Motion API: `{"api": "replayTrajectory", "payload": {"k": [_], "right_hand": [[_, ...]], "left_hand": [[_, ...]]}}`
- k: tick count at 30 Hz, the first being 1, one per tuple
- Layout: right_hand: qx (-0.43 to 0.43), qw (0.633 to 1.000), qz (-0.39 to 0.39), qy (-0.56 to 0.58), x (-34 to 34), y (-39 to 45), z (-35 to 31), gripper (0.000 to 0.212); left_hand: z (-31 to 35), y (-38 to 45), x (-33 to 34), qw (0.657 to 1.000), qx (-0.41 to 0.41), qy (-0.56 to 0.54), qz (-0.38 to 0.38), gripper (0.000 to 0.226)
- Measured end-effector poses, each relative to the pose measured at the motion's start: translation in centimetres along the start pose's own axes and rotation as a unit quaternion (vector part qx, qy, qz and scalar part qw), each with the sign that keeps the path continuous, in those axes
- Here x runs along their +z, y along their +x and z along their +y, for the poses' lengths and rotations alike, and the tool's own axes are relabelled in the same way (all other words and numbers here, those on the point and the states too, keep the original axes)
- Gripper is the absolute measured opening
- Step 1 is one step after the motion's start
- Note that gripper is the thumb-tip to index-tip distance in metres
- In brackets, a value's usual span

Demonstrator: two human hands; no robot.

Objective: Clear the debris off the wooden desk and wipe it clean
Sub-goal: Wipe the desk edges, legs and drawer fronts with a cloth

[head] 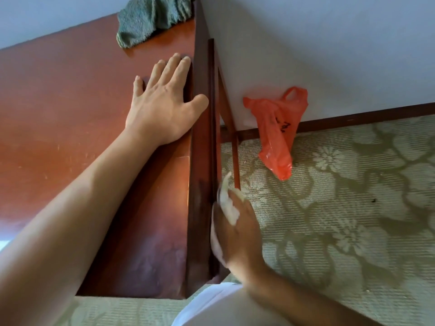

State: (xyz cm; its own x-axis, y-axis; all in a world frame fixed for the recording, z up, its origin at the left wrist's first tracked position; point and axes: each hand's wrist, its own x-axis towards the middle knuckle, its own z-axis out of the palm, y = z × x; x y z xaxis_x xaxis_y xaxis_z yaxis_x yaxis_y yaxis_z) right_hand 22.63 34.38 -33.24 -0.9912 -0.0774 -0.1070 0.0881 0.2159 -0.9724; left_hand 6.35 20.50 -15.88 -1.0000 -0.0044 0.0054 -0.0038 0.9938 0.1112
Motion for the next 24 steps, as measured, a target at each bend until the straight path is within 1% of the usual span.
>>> {"api": "replayTrajectory", "payload": {"k": [1, 2, 4, 5, 6, 7, 8, 9, 10, 12, 13, 14, 17, 18, 20, 21, 23, 24], "right_hand": [[-0.027, 1.000, -0.001, -0.004, 0.4, 2.0, -0.5, 0.043], [-0.034, 0.999, 0.013, 0.009, 0.7, 4.6, -1.3, 0.034], [-0.034, 0.995, 0.064, 0.076, 0.7, 8.6, -3.2, 0.039], [-0.042, 0.991, 0.083, 0.100, 0.7, 9.0, -3.5, 0.041], [-0.055, 0.988, 0.075, 0.119, 0.7, 8.3, -3.5, 0.037], [-0.070, 0.989, 0.061, 0.113, 0.7, 6.5, -2.7, 0.026], [-0.077, 0.993, 0.042, 0.076, 0.8, 4.0, -1.5, 0.023], [-0.073, 0.997, 0.034, 0.020, 0.7, 1.3, -0.6, 0.038], [-0.077, 0.996, 0.036, 0.002, 0.7, -1.4, 0.4, 0.048], [-0.112, 0.992, 0.051, 0.003, 0.7, -4.8, 2.1, 0.052], [-0.133, 0.990, 0.051, -0.001, 0.6, -5.1, 2.3, 0.052], [-0.128, 0.990, 0.053, 0.006, 0.5, -4.6, 1.9, 0.051], [-0.103, 0.994, 0.033, 0.021, 0.3, -0.3, 0.0, 0.042], [-0.108, 0.994, 0.029, 0.011, 0.4, 2.1, -0.5, 0.043], [-0.154, 0.987, 0.036, -0.038, 0.9, 7.6, -1.1, 0.050], [-0.164, 0.984, 0.050, -0.049, 1.1, 10.9, -1.6, 0.052], [-0.137, 0.987, 0.072, -0.036, 1.3, 17.8, -2.7, 0.047], [-0.113, 0.991, 0.070, -0.026, 1.1, 20.9, -3.4, 0.044]], "left_hand": [[0.0, 0.0, 0.0, 1.000, 0.000, -0.001, 0.000, 0.083], [0.0, -0.1, 0.0, 1.000, 0.000, -0.001, 0.002, 0.083], [0.0, -0.1, -0.1, 1.000, 0.001, -0.002, 0.008, 0.084], [0.1, -0.2, -0.1, 1.000, 0.002, -0.002, 0.009, 0.083], [0.2, -0.3, -0.2, 1.000, 0.005, -0.002, 0.009, 0.083], [0.2, -0.5, -0.3, 1.000, 0.009, -0.001, 0.008, 0.084], [0.3, -0.6, -0.3, 1.000, 0.012, 0.001, 0.007, 0.084], [0.3, -0.6, -0.3, 1.000, 0.014, 0.004, 0.007, 0.085], [0.4, -0.5, -0.3, 1.000, 0.016, 0.006, 0.005, 0.087], [0.6, -0.1, -0.4, 1.000, 0.020, 0.013, -0.005, 0.090], [0.7, 0.1, -0.4, 1.000, 0.021, 0.016, -0.013, 0.092], [0.8, 0.4, -0.4, 0.999, 0.021, 0.017, -0.023, 0.093], [0.8, 1.1, -0.6, 0.999, 0.014, 0.000, -0.036, 0.094], [0.6, 1.5, -0.7, 0.999, 0.012, -0.008, -0.034, 0.094], [0.3, 2.5, -1.0, 0.999, 0.013, -0.019, -0.029, 0.093], [0.2, 3.0, -1.1, 0.999, 0.015, -0.022, -0.026, 0.092], [0.1, 3.8, -1.1, 0.999, 0.020, -0.020, -0.025, 0.090], [0.0, 4.0, -1.0, 0.999, 0.021, -0.016, -0.026, 0.090]]}}
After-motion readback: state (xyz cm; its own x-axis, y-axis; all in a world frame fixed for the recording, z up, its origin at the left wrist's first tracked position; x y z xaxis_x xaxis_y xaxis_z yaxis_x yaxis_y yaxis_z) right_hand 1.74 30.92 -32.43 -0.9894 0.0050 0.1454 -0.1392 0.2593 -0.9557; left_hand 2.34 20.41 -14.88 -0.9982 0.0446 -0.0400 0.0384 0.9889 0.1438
